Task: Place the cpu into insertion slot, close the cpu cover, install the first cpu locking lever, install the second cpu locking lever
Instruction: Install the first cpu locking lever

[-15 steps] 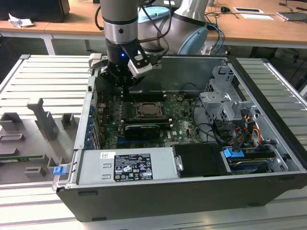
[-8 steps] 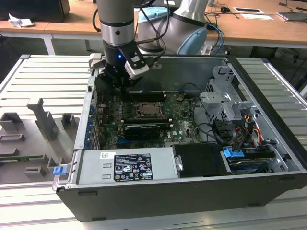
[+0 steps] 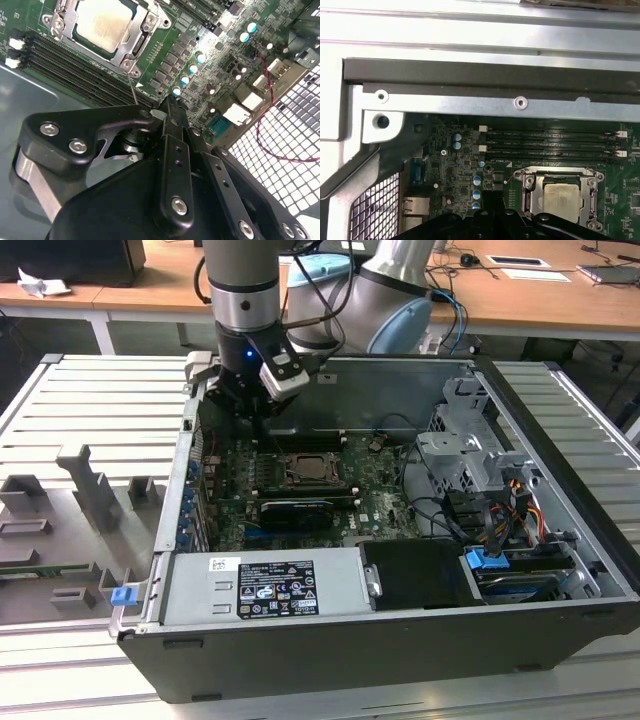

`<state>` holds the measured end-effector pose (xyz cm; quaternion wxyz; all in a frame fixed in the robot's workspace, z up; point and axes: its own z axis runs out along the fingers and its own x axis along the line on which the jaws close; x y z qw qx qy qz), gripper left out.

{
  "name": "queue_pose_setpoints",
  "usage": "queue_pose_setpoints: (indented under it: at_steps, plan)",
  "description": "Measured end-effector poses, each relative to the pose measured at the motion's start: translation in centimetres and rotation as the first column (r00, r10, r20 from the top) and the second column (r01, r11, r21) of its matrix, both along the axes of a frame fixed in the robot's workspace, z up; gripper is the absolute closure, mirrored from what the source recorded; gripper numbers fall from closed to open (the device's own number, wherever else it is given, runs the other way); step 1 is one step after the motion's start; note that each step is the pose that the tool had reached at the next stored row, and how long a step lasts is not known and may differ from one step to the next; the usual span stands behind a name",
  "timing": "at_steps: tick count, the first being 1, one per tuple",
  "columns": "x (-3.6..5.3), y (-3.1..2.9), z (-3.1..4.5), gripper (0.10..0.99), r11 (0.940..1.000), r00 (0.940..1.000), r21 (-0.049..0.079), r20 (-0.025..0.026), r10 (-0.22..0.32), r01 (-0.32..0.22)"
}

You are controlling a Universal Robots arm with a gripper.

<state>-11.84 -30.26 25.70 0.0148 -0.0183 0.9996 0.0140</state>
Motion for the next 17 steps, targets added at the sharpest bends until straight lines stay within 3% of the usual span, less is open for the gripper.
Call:
queue_pose_setpoints:
  at_steps: [14, 17]
  plan:
    - [-0.13, 1.33, -0.15, 0.980, 1.0000, 1.0000, 0.000, 0.0000, 0.000, 0.000]
    - [0.33, 1.46, -0.18, 0.980, 1.0000, 1.0000, 0.000, 0.0000, 0.000, 0.000]
